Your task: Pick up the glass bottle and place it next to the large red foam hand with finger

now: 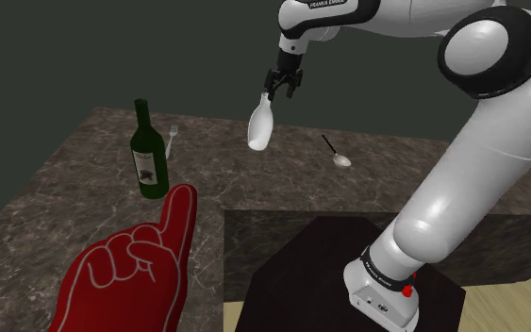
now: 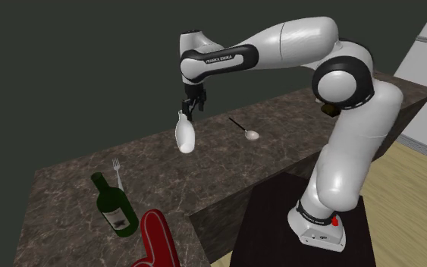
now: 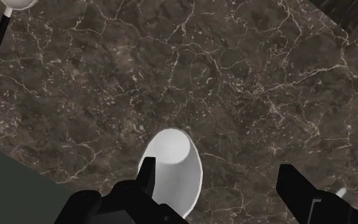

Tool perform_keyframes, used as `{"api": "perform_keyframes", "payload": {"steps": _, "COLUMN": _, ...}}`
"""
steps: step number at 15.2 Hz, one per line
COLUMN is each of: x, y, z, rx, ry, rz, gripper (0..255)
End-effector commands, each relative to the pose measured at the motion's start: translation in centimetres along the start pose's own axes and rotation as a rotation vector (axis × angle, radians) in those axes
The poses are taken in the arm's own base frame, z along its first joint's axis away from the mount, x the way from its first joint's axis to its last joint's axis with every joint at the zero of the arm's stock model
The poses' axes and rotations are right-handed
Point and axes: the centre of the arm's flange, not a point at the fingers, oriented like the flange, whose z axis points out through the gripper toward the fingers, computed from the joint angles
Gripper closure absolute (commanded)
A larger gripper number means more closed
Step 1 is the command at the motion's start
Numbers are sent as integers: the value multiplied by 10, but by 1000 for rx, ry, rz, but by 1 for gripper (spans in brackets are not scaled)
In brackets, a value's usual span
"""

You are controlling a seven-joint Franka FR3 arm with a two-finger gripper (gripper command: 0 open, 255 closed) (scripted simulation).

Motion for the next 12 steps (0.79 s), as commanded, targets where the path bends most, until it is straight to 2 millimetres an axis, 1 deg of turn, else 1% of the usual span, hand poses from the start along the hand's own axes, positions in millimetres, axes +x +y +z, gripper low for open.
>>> {"api": "perform_keyframes", "payload": {"steps": 1, "x": 23, "y": 9, "z": 8, "rx": -3, "ry": 2, "rz": -5, "gripper": 0}}
{"api": "perform_keyframes", "payload": {"steps": 7, "x": 95, "y": 34, "z": 24, "rx": -12, "ry": 6, "rz": -18, "gripper": 0}}
{"api": "perform_keyframes", "payload": {"steps": 8, "x": 101, "y": 36, "z": 25, "rx": -12, "ry": 6, "rz": -19, "gripper": 0}}
{"api": "perform_keyframes", "payload": {"steps": 12, "x": 101, "y": 36, "z": 46, "rx": -12, "ry": 6, "rz": -19, "gripper": 0}}
